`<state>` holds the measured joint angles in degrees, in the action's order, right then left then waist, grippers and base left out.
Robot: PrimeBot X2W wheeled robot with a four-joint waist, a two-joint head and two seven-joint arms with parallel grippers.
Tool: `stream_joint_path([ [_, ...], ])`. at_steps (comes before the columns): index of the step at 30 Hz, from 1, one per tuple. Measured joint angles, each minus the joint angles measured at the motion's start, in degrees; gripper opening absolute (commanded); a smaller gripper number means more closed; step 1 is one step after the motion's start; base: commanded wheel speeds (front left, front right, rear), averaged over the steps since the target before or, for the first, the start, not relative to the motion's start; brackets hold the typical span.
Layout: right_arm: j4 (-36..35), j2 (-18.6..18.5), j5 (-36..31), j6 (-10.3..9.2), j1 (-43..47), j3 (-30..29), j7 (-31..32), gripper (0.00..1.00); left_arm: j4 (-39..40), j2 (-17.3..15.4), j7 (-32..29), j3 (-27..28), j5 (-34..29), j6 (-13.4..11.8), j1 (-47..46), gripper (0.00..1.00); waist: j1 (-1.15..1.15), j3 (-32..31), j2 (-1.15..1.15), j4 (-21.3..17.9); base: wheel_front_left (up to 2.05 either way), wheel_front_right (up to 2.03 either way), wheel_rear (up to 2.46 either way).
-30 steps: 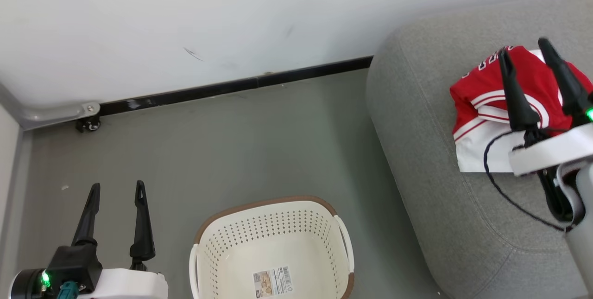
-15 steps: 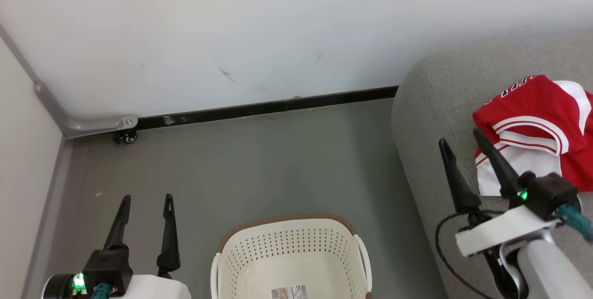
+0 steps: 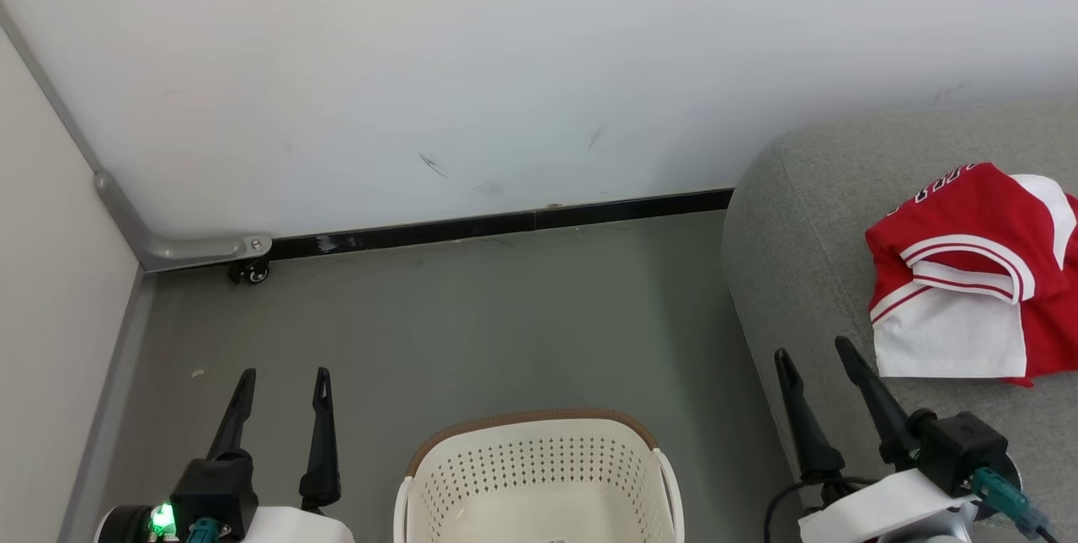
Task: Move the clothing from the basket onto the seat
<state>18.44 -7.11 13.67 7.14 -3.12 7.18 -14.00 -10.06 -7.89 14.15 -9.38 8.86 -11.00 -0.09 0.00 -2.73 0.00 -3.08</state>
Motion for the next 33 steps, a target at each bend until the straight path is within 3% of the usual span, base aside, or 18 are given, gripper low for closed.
stream_joint_path([
  [14, -2.72, 3.24, -3.82, 0.0, 4.27, -1.89, 1.42, 1.0, -0.35, 0.63, 0.0, -0.23, 0.07, 0.26, 0.01, 1.0, 0.0, -0.07, 0.0, -0.01, 0.0, 0.0, 0.0],
  [33, -6.98, 3.91, -6.64, 0.0, 5.63, -3.38, 2.69, 1.0, -0.32, 0.45, 0.0, 0.65, -0.52, -0.08, 0.01, 1.0, 0.0, 0.21, 0.0, 0.14, 0.0, 0.0, 0.0],
])
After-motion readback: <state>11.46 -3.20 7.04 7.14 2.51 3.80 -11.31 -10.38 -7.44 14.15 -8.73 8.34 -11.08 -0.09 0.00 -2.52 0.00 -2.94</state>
